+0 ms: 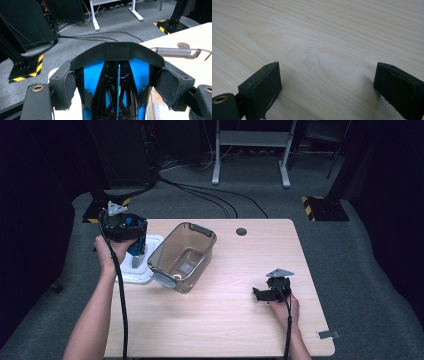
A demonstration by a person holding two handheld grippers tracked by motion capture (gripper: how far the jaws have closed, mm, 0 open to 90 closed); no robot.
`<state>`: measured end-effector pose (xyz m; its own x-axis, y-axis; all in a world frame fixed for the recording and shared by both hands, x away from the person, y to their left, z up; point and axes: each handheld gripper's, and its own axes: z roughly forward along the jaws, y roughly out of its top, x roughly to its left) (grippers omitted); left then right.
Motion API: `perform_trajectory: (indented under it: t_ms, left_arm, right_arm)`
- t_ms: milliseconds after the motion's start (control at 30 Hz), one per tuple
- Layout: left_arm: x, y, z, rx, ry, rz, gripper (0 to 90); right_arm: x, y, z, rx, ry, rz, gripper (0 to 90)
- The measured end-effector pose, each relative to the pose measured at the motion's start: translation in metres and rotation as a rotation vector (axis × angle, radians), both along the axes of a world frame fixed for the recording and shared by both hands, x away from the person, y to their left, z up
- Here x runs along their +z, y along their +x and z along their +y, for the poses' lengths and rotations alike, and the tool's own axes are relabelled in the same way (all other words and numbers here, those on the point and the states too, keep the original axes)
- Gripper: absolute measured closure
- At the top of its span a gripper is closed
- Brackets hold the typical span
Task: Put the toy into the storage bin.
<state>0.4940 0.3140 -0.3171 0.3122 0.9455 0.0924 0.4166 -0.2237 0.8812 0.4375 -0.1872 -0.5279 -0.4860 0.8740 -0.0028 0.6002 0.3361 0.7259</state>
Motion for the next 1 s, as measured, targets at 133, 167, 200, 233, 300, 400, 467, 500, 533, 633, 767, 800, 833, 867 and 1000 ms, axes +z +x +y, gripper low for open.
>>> perform_trajectory:
  t_ms: [133, 167, 200, 233, 300, 400, 467, 500, 533, 633, 767, 800, 833, 867, 1000]
  left_arm:
    - [0.009, 0.001, -0.004, -0.005, -0.02, -0.017, 25.0]
    - [0.011, 0.002, -0.006, -0.006, -0.02, -0.023, 24.9]
    - [0.013, 0.002, -0.008, -0.01, -0.019, -0.024, 24.9]
    - [0.015, 0.002, -0.01, -0.013, -0.019, -0.029, 24.9]
    - [0.019, 0.003, -0.015, -0.024, -0.017, -0.033, 24.9]
    - [0.022, 0.003, -0.021, -0.037, -0.019, -0.038, 24.9]
    - [0.024, 0.004, -0.026, -0.047, -0.02, -0.042, 24.9]
    - [0.025, 0.004, -0.029, -0.052, -0.019, -0.048, 24.9]
    - [0.026, 0.004, -0.031, -0.057, -0.019, -0.048, 24.9]
    - [0.028, 0.003, -0.039, -0.08, -0.022, -0.049, 24.9]
    - [0.027, 0.003, -0.049, -0.107, -0.028, -0.047, 24.9]
    - [0.027, 0.003, -0.051, -0.112, -0.029, -0.046, 24.9]
    - [0.027, 0.003, -0.053, -0.118, -0.031, -0.043, 24.9]
    - [0.026, 0.003, -0.056, -0.125, -0.034, -0.042, 24.9]
    - [0.024, 0.003, -0.062, -0.152, -0.036, -0.032, 24.8]
  right_arm:
    - [0.0, 0.0, 0.0, 0.0, 0.0, 0.0, 6.4]
    - [0.0, 0.0, 0.0, 0.0, 0.0, 0.0, 6.4]
    - [0.0, 0.0, 0.0, 0.001, -0.001, 0.0, 6.4]
    - [0.0, 0.0, 0.0, 0.001, 0.0, 0.0, 6.4]
    - [0.0, 0.0, 0.0, 0.0, -0.003, -0.001, 6.4]
    - [0.0, 0.0, 0.0, 0.0, -0.002, -0.001, 6.4]
    - [0.0, 0.0, 0.0, -0.002, -0.002, 0.0, 6.4]
    - [0.0, 0.0, 0.0, 0.0, 0.0, 0.0, 6.4]
    - [0.0, 0.0, 0.0, 0.001, 0.0, 0.0, 6.4]
    - [0.0, 0.0, 0.0, 0.0, 0.0, -0.001, 6.4]
    - [0.0, 0.0, 0.0, 0.0, -0.003, -0.001, 6.4]
    - [0.0, 0.0, 0.0, 0.0, -0.003, -0.002, 6.4]
    - [0.0, 0.0, 0.0, 0.001, -0.001, -0.001, 6.3]
    - [0.0, 0.0, 0.0, 0.001, -0.001, 0.0, 6.4]
    - [0.0, 0.0, 0.0, 0.001, -0.004, -0.003, 6.4]
